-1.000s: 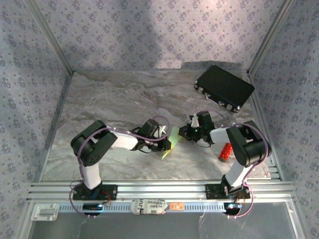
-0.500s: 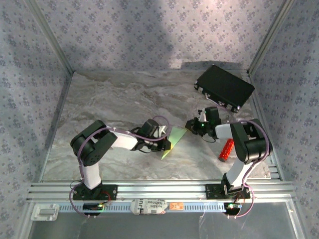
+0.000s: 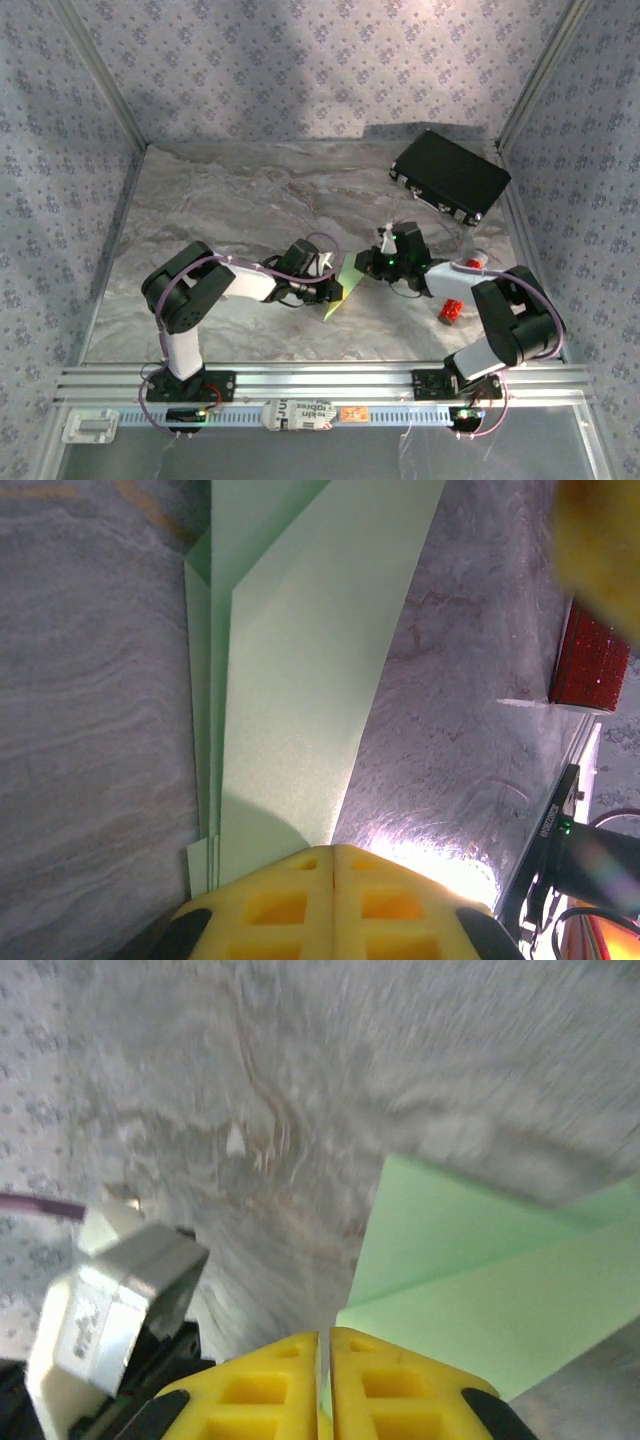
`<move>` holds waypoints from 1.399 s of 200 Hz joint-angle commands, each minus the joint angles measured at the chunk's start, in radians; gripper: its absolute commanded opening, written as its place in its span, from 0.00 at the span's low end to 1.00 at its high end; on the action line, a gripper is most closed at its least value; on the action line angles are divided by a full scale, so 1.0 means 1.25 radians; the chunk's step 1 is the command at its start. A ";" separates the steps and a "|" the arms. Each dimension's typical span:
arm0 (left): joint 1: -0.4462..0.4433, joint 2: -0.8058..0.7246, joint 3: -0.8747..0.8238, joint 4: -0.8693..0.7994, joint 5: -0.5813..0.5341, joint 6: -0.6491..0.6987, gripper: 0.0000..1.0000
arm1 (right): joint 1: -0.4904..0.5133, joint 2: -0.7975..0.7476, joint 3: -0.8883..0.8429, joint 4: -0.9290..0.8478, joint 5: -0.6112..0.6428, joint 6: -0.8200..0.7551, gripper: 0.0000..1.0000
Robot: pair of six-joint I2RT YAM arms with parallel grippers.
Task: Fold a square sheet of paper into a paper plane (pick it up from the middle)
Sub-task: Fold the wing for the fifth time at the center of the table.
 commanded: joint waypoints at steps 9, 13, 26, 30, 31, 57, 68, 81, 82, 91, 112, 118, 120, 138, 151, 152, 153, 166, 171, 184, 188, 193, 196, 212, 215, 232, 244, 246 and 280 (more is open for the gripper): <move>0.007 0.043 -0.032 -0.101 -0.029 -0.003 0.00 | 0.061 0.023 -0.012 0.001 0.062 0.045 0.10; 0.008 0.042 -0.032 -0.100 -0.030 -0.004 0.00 | 0.064 0.025 -0.017 0.007 0.066 0.049 0.09; 0.008 0.039 -0.032 -0.096 -0.033 -0.007 0.00 | 0.070 0.034 -0.044 0.045 0.071 0.071 0.09; 0.008 0.039 -0.032 -0.094 -0.032 -0.008 0.00 | 0.071 0.037 -0.051 0.058 0.067 0.078 0.09; 0.009 0.039 -0.032 -0.094 -0.032 -0.009 0.00 | 0.072 0.039 -0.053 0.062 0.067 0.079 0.09; 0.009 0.044 -0.030 -0.086 -0.026 -0.014 0.00 | 0.088 0.071 -0.062 0.096 0.045 0.089 0.09; 0.008 0.045 -0.030 -0.086 -0.025 -0.014 0.00 | 0.094 0.086 -0.063 0.102 0.043 0.094 0.08; 0.008 0.044 -0.031 -0.082 -0.024 -0.016 0.00 | 0.095 0.100 -0.065 0.085 0.055 0.095 0.08; 0.008 0.044 -0.031 -0.081 -0.024 -0.016 0.00 | 0.094 0.101 -0.065 0.083 0.056 0.095 0.08; 0.009 0.041 -0.032 -0.080 -0.022 -0.018 0.00 | 0.091 0.107 -0.069 0.068 0.071 0.093 0.08; 0.009 0.022 -0.032 -0.083 -0.021 -0.015 0.00 | 0.077 0.111 -0.093 0.071 0.094 0.104 0.08; 0.010 0.013 -0.032 -0.085 -0.022 -0.013 0.00 | 0.073 0.110 -0.094 0.065 0.098 0.103 0.08; 0.011 0.012 -0.032 -0.087 -0.022 -0.013 0.00 | 0.073 0.110 -0.094 0.064 0.098 0.103 0.08; 0.009 -0.015 -0.031 -0.094 -0.011 -0.007 0.01 | 0.065 0.111 -0.096 0.063 0.098 0.098 0.08; 0.007 -0.034 -0.035 -0.095 0.004 0.000 0.03 | 0.061 0.116 -0.089 0.058 0.093 0.093 0.08; 0.007 -0.036 -0.036 -0.095 0.005 0.001 0.03 | 0.061 0.117 -0.088 0.058 0.093 0.092 0.08; 0.006 -0.037 -0.036 -0.096 0.006 0.002 0.04 | 0.060 0.118 -0.088 0.057 0.093 0.092 0.08; 0.005 -0.050 -0.043 -0.116 0.012 0.017 0.04 | 0.058 0.124 -0.081 0.052 0.092 0.091 0.08; 0.004 -0.053 -0.047 -0.126 0.014 0.023 0.04 | 0.057 0.125 -0.079 0.052 0.092 0.091 0.08; 0.005 -0.059 -0.070 -0.134 0.011 0.029 0.04 | 0.055 0.127 -0.075 0.051 0.093 0.091 0.08; 0.004 -0.061 -0.080 -0.132 0.011 0.029 0.04 | 0.055 0.127 -0.074 0.049 0.093 0.090 0.08; 0.003 -0.063 -0.092 -0.127 0.012 0.027 0.04 | 0.055 0.128 -0.071 0.047 0.093 0.090 0.08; 0.004 -0.065 -0.101 -0.123 0.012 0.026 0.04 | 0.054 0.129 -0.070 0.045 0.093 0.091 0.08; 0.001 -0.075 -0.138 -0.107 0.014 0.018 0.04 | 0.054 0.135 -0.061 0.040 0.091 0.088 0.08; 0.002 -0.076 -0.145 -0.106 0.014 0.017 0.04 | 0.054 0.135 -0.060 0.040 0.091 0.087 0.08; 0.001 -0.092 -0.168 -0.099 0.010 0.012 0.04 | 0.054 0.138 -0.059 0.039 0.091 0.090 0.08; 0.001 -0.098 -0.166 -0.101 0.009 0.014 0.04 | 0.056 0.139 -0.060 0.044 0.091 0.091 0.08; 0.000 -0.098 -0.165 -0.103 0.009 0.017 0.04 | 0.056 0.138 -0.060 0.044 0.091 0.091 0.08; 0.001 -0.086 -0.135 -0.112 -0.010 0.018 0.02 | 0.054 0.094 -0.059 0.083 0.064 0.116 0.09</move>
